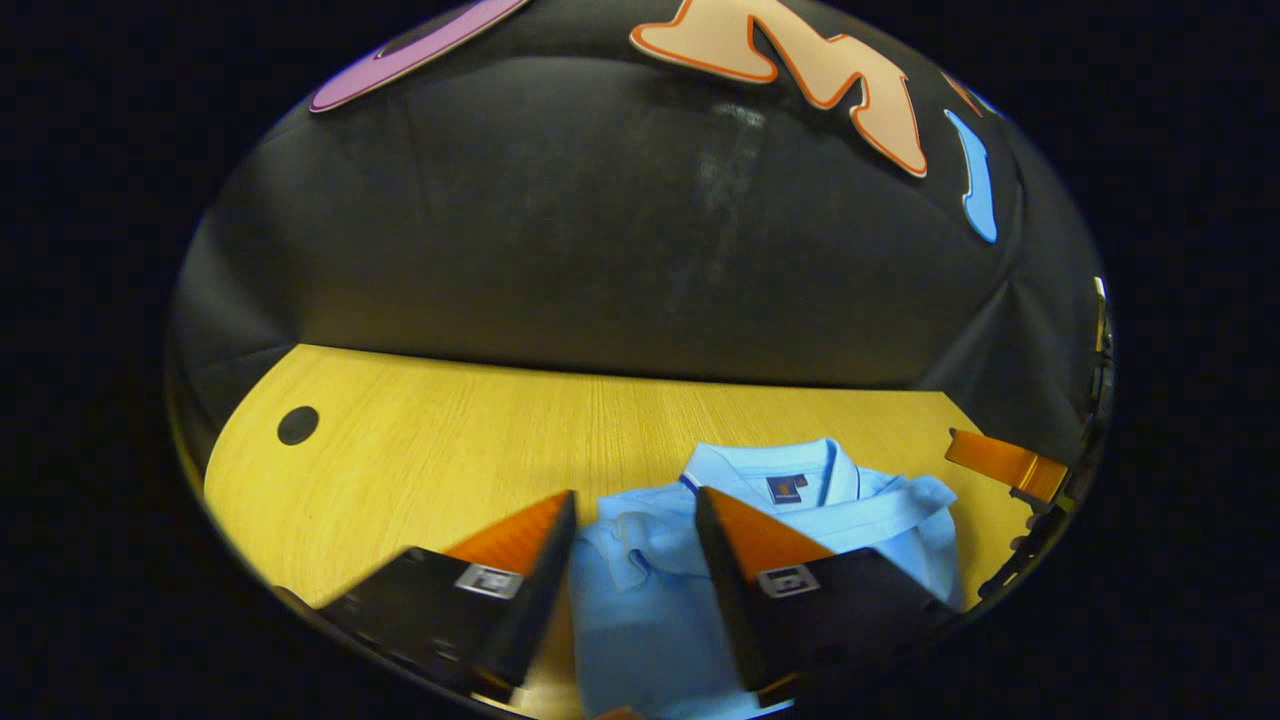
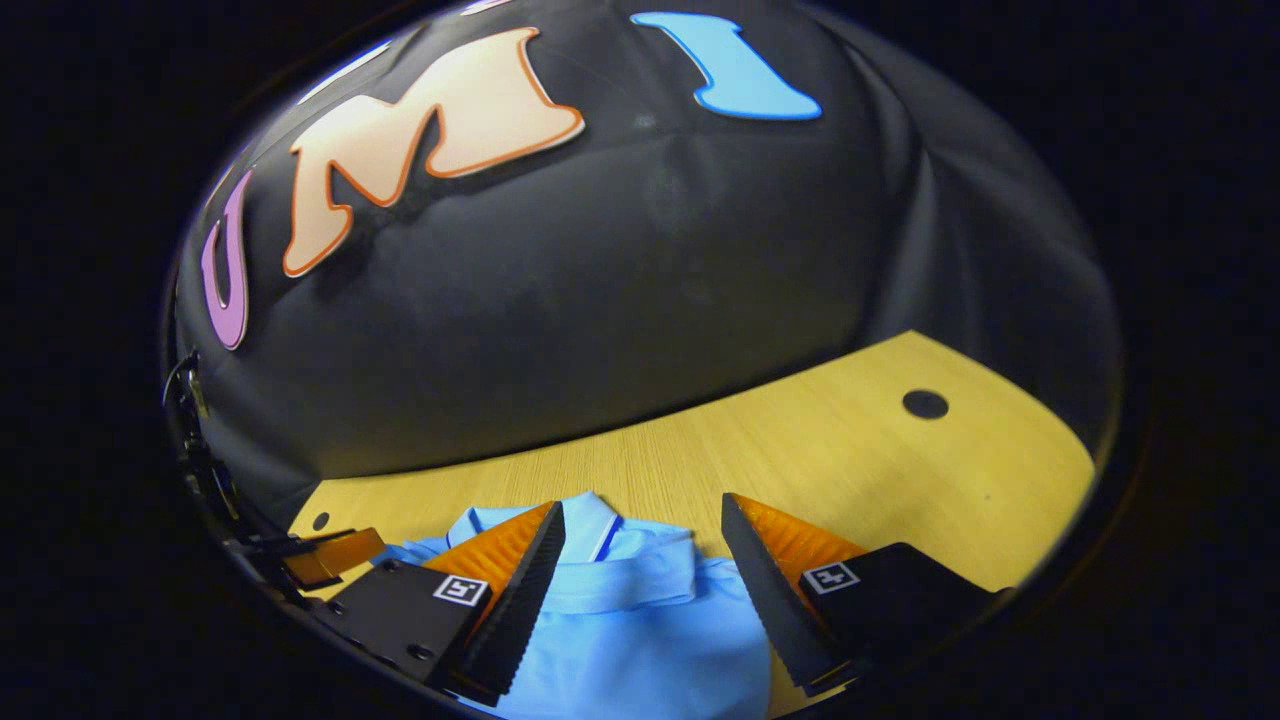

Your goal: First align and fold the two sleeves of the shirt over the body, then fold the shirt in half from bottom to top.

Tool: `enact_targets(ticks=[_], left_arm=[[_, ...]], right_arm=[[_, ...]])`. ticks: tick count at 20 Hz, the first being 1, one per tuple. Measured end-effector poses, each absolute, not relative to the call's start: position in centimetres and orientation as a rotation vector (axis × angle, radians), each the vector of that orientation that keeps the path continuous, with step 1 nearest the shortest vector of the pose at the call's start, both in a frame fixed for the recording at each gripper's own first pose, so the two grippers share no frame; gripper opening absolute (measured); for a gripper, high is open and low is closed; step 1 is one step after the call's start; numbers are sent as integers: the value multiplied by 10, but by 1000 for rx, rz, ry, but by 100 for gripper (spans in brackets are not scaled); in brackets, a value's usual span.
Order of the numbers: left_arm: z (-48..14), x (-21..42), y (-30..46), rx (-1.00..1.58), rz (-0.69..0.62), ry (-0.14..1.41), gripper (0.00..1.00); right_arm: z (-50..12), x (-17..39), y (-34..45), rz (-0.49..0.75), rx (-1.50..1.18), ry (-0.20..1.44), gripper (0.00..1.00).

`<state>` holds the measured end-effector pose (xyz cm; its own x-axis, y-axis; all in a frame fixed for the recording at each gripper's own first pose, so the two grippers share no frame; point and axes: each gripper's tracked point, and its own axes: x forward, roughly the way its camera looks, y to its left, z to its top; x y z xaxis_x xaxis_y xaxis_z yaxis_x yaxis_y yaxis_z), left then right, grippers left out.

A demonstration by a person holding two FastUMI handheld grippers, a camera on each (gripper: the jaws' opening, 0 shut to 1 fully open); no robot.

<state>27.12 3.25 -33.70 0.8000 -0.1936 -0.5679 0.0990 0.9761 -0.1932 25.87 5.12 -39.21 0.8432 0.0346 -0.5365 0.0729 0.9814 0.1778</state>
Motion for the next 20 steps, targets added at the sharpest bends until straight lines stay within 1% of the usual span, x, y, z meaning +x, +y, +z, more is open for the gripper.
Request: enact_targets(ticks=[1, 2, 3, 7, 8, 10, 14, 15, 16, 17, 18, 19, 20], left_arm=[[-322, 267, 34, -151, -149, 597, 96], [-309, 261, 37, -145, -141, 577, 97], [-292, 252, 37, -142, -142, 556, 94], [-234, 211, 41, -127, -115, 463, 94], [-218, 201, 41, -129, -109, 442, 94], [-189, 179, 39, -138, -112, 407, 94], [-142, 136, 38, -137, -108, 335, 94], [-129, 123, 40, -125, -104, 316, 94], [-120, 109, 43, -108, -92, 294, 94], [-111, 96, 46, -90, -83, 273, 94], [-103, 85, 49, -80, -70, 252, 94], [-94, 75, 49, -81, -67, 233, 93], [-95, 66, 49, -84, -64, 229, 93]], right_arm=[[-376, 253, 54, -7, 176, 544, 98], [-360, 249, 57, 6, 159, 518, 98], [-342, 242, 60, 21, 143, 481, 98], [-277, 208, 68, 63, 86, 360, 98], [-265, 184, 75, 69, 71, 334, 98], [-236, 161, 78, 88, 60, 297, 98], [-191, 113, 74, 105, 30, 242, 98], [-177, 116, 66, 106, 26, 229, 98], [-168, 104, 65, 110, 25, 216, 95], [-158, 93, 61, 103, 23, 192, 98], [-148, 85, 57, 95, 16, 175, 98], [-142, 74, 55, 93, 14, 163, 94], [-136, 63, 57, 100, 18, 154, 97]])
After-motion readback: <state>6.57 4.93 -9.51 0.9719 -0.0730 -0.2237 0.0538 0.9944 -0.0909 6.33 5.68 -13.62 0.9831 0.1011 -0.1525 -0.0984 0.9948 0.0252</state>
